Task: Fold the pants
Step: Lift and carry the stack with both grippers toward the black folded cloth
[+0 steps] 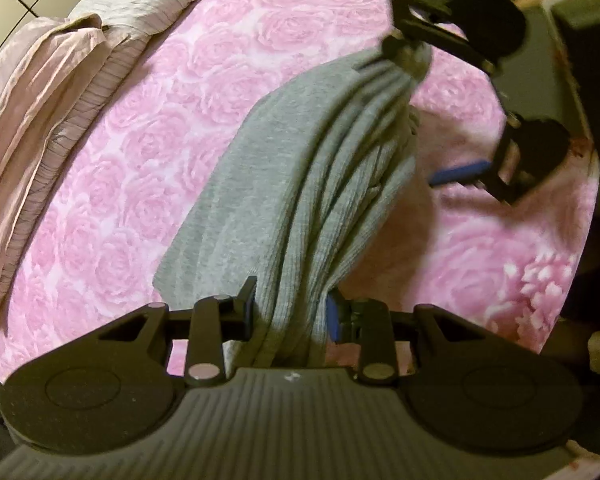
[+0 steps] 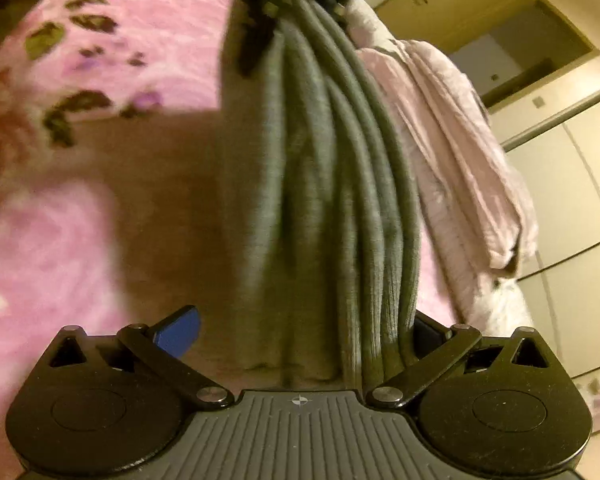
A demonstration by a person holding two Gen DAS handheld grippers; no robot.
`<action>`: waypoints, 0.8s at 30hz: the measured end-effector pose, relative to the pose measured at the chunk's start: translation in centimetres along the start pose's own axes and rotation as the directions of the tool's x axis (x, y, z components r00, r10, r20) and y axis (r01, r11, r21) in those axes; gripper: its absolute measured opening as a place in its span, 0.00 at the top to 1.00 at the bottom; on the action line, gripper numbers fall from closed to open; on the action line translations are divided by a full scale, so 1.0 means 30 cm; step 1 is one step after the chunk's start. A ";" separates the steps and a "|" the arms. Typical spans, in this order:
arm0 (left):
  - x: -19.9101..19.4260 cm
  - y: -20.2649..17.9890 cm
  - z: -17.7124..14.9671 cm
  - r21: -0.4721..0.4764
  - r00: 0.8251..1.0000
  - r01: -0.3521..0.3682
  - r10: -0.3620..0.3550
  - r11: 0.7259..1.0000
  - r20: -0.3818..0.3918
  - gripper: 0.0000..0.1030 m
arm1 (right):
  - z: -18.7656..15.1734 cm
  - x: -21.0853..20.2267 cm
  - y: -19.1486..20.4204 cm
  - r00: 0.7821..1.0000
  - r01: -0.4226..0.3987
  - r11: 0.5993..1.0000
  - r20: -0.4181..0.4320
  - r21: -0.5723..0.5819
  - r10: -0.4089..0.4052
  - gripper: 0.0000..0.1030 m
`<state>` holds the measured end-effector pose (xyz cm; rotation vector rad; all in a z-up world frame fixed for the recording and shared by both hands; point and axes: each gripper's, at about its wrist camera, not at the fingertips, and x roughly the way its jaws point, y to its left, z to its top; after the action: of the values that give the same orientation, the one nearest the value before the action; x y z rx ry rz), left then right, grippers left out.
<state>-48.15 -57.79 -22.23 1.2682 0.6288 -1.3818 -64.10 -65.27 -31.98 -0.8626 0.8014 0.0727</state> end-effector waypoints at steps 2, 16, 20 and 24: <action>-0.001 0.009 0.001 -0.003 1.000 0.013 -0.013 1.000 0.000 0.72 | -0.001 -0.016 0.018 1.000 -0.007 1.000 -0.002 0.014 0.007 0.02; -0.046 0.021 0.012 0.036 0.999 0.026 -0.027 0.999 0.018 0.72 | 0.028 0.032 -0.075 0.996 0.037 0.998 -0.087 0.046 -0.033 0.62; -0.144 0.024 0.031 0.076 0.998 0.047 -0.051 0.996 0.047 0.72 | 0.074 -0.103 -0.194 0.992 -0.027 0.996 -0.124 0.087 0.038 0.68; -0.253 0.011 0.089 0.146 0.988 0.120 -0.132 0.982 0.077 0.72 | 0.102 -0.275 -0.262 0.977 -0.072 0.988 -0.192 0.134 0.097 0.69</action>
<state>-50.10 -57.57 -14.43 1.2902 0.5685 -1.6010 -65.28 -66.30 -20.29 -0.7223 1.0188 0.0108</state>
